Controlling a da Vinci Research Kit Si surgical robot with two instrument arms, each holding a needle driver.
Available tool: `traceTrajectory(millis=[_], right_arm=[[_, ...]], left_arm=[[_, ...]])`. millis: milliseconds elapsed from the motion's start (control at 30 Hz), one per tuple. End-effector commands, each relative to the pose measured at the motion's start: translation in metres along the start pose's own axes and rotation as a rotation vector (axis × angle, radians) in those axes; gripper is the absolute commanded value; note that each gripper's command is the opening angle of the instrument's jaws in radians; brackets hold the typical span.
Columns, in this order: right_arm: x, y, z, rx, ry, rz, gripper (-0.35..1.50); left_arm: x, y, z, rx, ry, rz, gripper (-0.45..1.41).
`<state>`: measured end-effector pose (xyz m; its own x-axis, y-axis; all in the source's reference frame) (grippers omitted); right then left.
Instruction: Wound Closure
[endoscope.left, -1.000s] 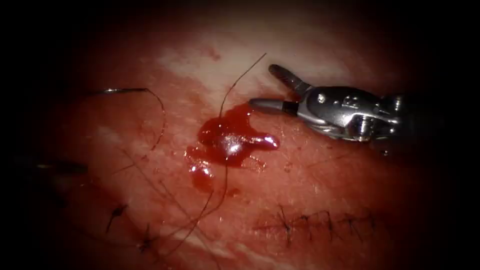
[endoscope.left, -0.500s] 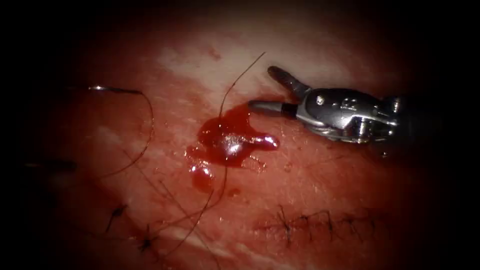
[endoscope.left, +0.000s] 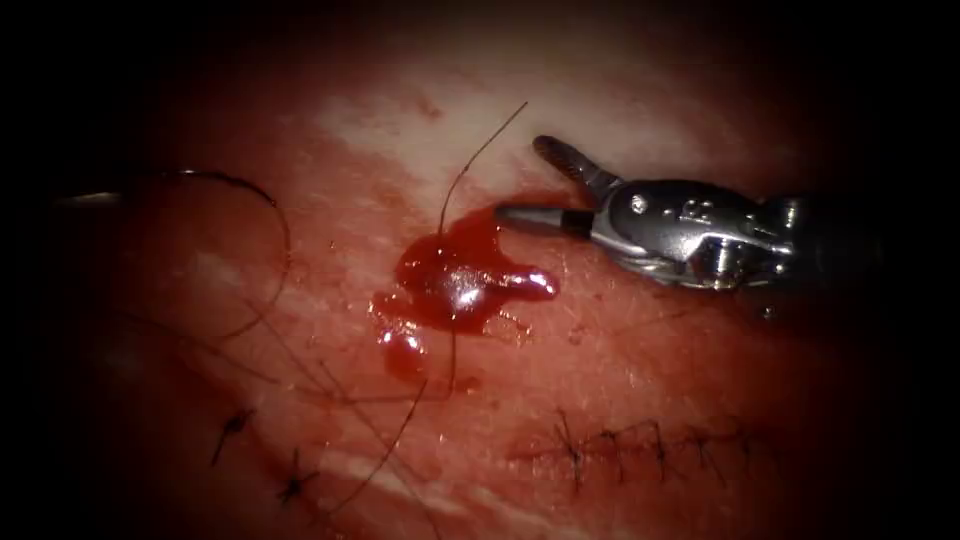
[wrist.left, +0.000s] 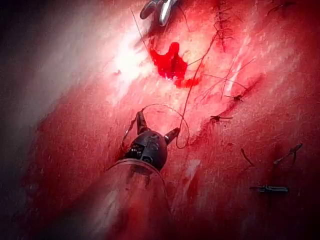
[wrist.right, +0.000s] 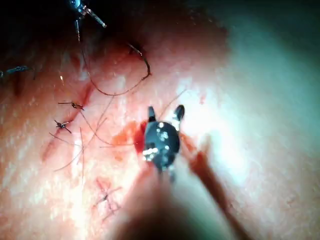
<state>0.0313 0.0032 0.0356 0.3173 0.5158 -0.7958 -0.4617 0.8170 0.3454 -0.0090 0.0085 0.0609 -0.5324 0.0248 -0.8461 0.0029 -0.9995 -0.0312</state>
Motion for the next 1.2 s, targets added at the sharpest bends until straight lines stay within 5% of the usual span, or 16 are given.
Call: traceTrajectory(millis=[33, 300, 500, 733, 1033, 1200], right_arm=[[-0.0004, -0.0005, 0.0007, 0.002, 0.001, 0.000, 1.03], [-0.0006, -0.0011, 0.0014, 0.020, -0.007, -0.003, 1.03], [0.0006, -0.0025, 0.0009, 0.096, -0.035, 0.095, 1.14], [0.0064, -0.0069, -0.0032, 0.292, -0.119, 0.148, 1.11], [0.0136, -0.0133, -0.0078, 0.425, -0.210, 0.180, 0.93], [0.0153, -0.0155, -0.0063, 0.413, -0.232, 0.188, 0.91]], left_arm=[[-0.0006, 0.0004, 0.0006, 0.005, -0.008, -0.009, 0.62], [-0.0019, 0.0005, -0.0015, 0.103, 0.061, -0.114, 0.57], [0.0008, 0.0008, 0.0037, 0.092, 0.083, -0.132, 0.47], [0.0034, 0.0024, 0.0118, 0.075, 0.122, -0.122, 0.47], [0.0045, 0.0029, 0.0157, 0.055, 0.130, -0.115, 0.42], [0.0046, 0.0034, 0.0154, 0.023, 0.124, -0.117, -0.10]])
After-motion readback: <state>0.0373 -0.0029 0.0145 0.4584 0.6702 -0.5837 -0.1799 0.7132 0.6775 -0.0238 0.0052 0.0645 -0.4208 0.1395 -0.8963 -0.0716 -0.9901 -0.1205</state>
